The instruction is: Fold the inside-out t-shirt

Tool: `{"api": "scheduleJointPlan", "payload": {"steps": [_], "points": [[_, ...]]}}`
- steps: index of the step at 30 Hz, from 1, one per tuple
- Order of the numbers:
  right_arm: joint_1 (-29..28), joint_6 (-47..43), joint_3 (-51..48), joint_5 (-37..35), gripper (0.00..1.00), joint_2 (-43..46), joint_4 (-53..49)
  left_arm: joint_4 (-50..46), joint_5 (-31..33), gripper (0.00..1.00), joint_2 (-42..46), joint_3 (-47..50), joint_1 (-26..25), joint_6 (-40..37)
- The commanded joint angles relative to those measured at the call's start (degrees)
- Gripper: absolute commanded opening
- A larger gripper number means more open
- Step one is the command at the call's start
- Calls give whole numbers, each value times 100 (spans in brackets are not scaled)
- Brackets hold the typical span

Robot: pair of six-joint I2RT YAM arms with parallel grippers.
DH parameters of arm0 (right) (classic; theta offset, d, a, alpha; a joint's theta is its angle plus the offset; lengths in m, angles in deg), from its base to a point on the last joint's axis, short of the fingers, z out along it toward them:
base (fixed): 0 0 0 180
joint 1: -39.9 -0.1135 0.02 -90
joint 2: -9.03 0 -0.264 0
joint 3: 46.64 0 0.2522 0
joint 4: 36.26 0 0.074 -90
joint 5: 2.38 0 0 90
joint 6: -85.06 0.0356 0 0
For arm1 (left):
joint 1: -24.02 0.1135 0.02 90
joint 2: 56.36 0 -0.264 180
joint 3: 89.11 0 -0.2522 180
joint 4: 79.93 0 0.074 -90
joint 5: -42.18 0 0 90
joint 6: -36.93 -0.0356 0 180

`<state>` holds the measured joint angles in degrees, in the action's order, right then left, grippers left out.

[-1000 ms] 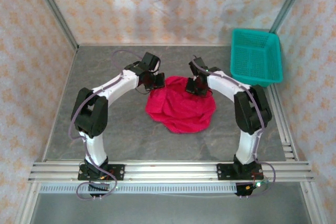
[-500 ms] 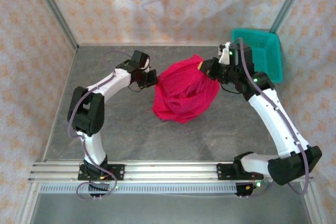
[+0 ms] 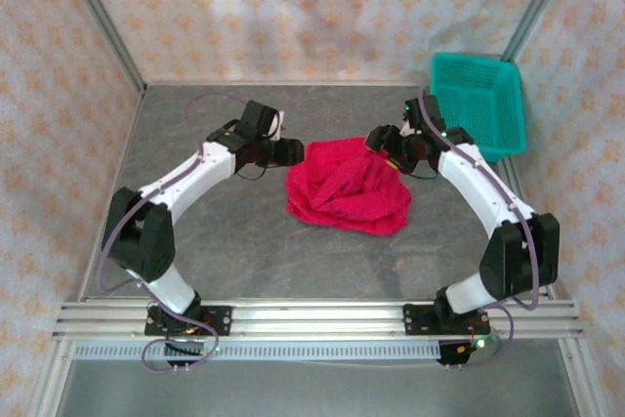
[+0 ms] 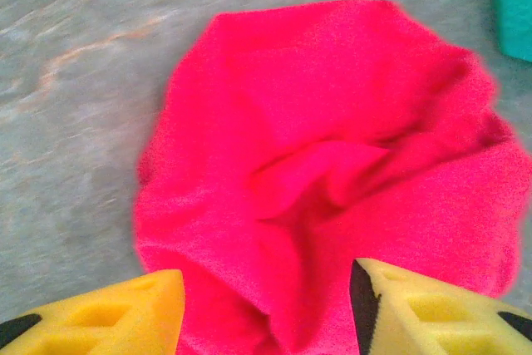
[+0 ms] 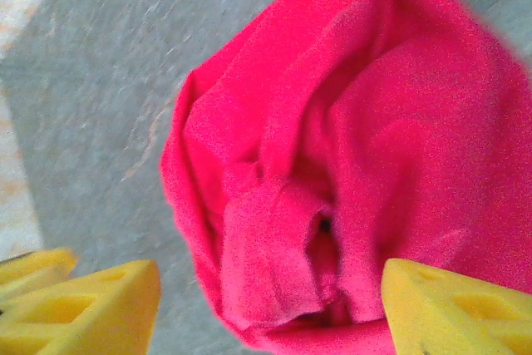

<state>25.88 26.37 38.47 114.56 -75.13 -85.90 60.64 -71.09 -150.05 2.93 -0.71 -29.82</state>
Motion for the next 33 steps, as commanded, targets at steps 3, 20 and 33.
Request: {"api": "scheduleJointPlan", "payload": {"steps": [3, 20, 33], "points": [[709, -355, -499, -668, 73, 671, -367, 22, 377, 59, -226, -352, -1056, -358], [1022, 93, -2181, 526, 74, 1005, 711, -1987, 2339, 27, -2760, -3372, -2160, -258], [-65, 1267, -2351, 563, 0, -604, 2635, -2469, 1150, 0, -2224, -5230, -1316, 414]]}}
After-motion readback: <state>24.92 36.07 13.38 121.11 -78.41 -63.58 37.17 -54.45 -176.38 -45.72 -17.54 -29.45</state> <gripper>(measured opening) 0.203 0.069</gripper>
